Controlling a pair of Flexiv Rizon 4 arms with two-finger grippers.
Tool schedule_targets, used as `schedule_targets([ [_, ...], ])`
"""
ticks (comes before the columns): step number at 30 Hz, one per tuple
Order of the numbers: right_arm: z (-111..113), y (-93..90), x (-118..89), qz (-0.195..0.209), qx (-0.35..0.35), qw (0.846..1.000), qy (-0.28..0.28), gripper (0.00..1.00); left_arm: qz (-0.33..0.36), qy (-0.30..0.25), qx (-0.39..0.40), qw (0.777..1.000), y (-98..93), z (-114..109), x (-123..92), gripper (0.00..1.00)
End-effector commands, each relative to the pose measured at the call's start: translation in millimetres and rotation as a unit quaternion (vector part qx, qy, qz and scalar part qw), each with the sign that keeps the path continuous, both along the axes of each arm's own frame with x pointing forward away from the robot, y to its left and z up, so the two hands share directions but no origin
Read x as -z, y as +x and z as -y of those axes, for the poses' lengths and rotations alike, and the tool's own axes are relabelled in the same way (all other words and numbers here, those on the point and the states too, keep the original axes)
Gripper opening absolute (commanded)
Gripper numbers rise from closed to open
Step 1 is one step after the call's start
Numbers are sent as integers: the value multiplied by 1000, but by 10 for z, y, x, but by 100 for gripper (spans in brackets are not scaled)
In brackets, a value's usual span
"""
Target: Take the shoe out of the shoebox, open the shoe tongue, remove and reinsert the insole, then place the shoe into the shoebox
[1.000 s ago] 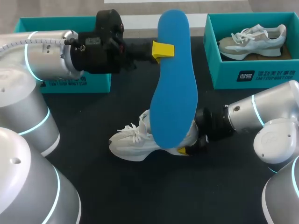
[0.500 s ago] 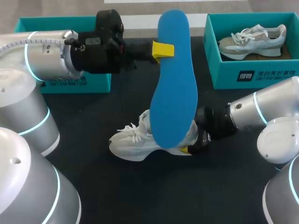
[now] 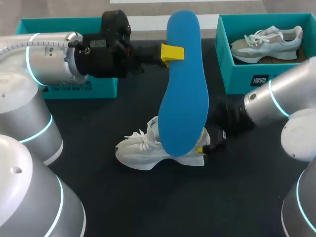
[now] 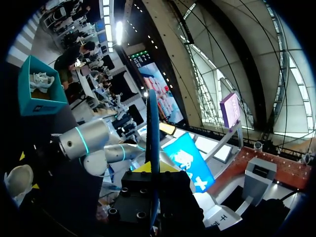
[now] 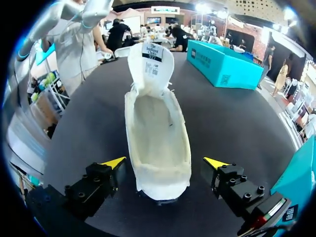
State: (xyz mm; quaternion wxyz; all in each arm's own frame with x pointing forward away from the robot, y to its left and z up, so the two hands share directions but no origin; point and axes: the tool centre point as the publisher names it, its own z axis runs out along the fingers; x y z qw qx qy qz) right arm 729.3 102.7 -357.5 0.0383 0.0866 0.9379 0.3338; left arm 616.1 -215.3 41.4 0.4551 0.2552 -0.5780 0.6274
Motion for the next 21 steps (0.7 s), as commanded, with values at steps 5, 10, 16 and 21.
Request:
schedule_targets([
  [5,-191,-71,-179,-37,52,975,-211,100,0,0,-1,1000,-13,-3,12,0],
  [10,-196,-75,-184,-38,54,975,-212,100,0,0,-1,1000,-13,-3,12,0],
  [16,-196,-75,-184,-38,54,975,-212,100,0,0,-1,1000,-13,-3,12,0],
  [21,-235,-63,-270,-27,46,974,-219,100,0,0,-1,1000,-13,-3,12,0],
])
